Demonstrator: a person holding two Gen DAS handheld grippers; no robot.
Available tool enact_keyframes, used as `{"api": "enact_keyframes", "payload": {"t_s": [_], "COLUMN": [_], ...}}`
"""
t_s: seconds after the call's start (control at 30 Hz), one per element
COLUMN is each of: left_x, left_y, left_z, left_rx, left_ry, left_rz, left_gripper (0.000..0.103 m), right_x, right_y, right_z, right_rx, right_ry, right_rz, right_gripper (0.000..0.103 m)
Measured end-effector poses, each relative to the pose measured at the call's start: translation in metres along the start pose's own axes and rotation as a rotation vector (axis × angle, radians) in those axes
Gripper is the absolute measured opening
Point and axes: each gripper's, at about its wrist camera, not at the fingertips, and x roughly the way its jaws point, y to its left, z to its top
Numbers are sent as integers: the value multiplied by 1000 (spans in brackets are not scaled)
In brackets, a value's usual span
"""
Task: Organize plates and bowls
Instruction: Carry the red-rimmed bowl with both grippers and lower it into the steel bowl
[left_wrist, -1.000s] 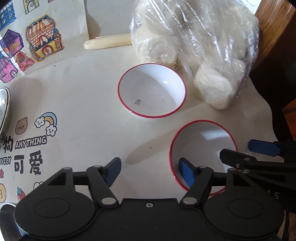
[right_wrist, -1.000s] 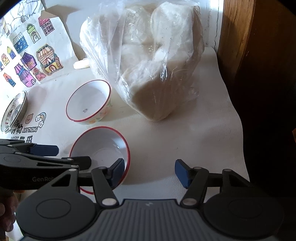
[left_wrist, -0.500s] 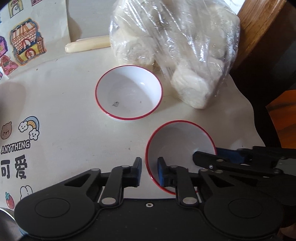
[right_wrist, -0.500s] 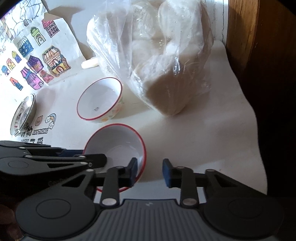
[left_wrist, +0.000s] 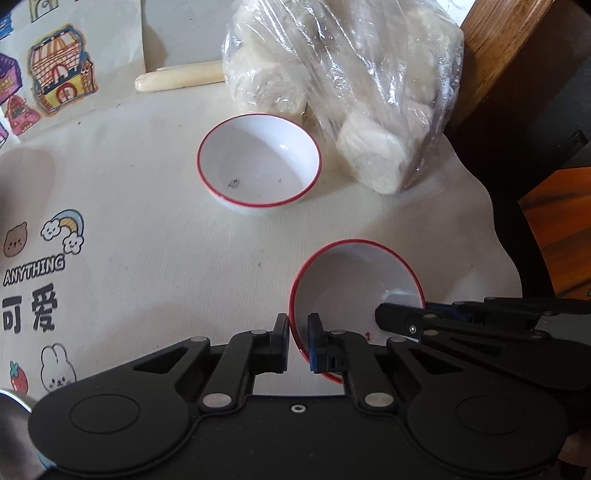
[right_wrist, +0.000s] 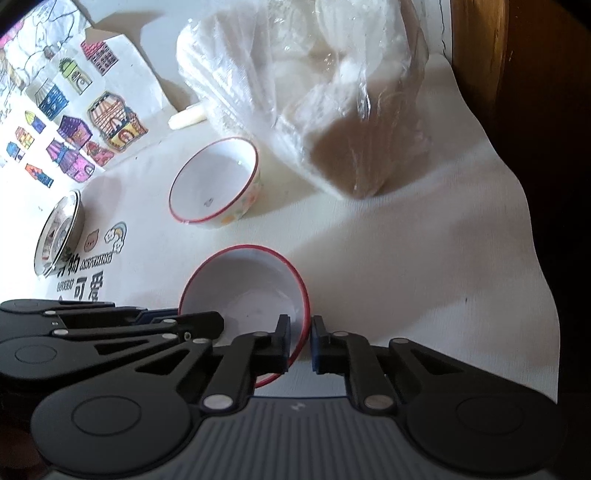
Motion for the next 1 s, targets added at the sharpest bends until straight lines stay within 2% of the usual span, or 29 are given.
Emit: {"api": "enact_keyframes", "payload": {"t_s": [0.5,0.77,1.0], "left_x": [-43,-81,-115], "left_y": [56,105,160], "left_z": [-32,-47,-64], "left_rx": [-55,-85,-107], "left_ry": [-76,-115,-118], "left_rz": [-60,-70,-86], "left_gripper": [6,6,6], "right_x": [-32,-45,-44], "right_y": [63,127,185], "right_z": [-25,-35,-42], "right_rx": [-62,-151,-210], "right_ry": [-30,-31,-12], "right_rz": [-17,-7,44], "right_gripper": [12,14,14]}}
